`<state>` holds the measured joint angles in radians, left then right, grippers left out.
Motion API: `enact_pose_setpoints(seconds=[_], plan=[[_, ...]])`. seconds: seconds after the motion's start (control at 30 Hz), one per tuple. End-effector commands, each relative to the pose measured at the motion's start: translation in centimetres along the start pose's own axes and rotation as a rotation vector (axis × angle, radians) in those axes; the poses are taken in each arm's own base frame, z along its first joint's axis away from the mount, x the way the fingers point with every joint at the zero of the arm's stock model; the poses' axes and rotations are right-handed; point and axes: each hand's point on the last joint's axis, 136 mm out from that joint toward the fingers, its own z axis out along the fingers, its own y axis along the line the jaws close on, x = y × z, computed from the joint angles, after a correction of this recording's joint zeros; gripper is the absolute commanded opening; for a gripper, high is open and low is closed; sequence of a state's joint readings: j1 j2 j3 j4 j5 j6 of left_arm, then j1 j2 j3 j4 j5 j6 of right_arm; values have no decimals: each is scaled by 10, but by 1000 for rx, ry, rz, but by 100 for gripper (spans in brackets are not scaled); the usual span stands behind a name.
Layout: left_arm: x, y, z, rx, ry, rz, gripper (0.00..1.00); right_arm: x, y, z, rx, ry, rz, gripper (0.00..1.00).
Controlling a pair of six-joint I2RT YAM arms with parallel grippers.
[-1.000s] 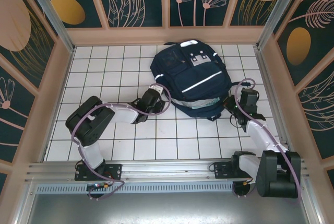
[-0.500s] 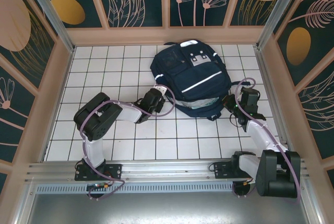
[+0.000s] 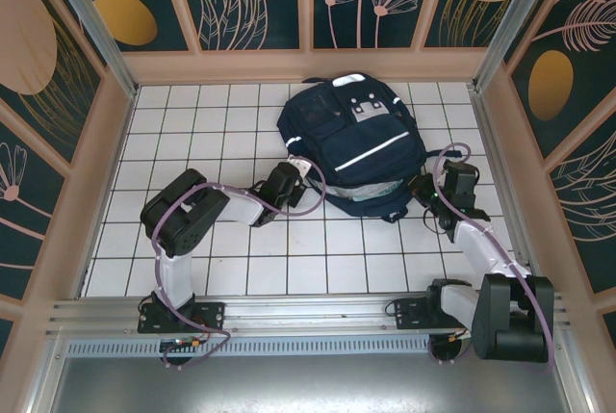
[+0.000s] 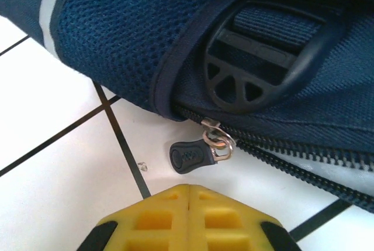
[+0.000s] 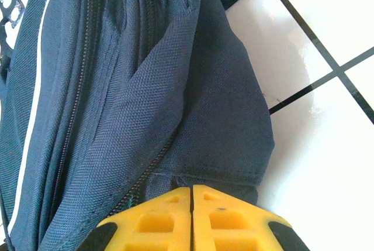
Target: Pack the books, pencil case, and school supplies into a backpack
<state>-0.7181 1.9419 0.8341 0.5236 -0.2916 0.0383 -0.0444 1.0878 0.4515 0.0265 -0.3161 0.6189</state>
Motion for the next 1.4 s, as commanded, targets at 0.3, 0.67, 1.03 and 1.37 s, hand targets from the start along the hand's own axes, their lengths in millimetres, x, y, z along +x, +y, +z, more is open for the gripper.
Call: enact_pose_setpoints(seconds=[0.3, 0.67, 1.03, 1.37], plan=[[-9, -10, -31, 42, -38, -30, 0, -13, 19, -1, -80, -41, -15, 9], [-21, 18, -29, 80, -65, -215, 32, -9, 23, -4, -90, -32, -25, 49], [-35, 40, -19, 383, -131, -643, 66, 0, 33, -19, -56, -92, -98, 66], [-40, 17, 11, 577, -100, -756, 75, 26, 72, -14, -119, -59, -250, 74]])
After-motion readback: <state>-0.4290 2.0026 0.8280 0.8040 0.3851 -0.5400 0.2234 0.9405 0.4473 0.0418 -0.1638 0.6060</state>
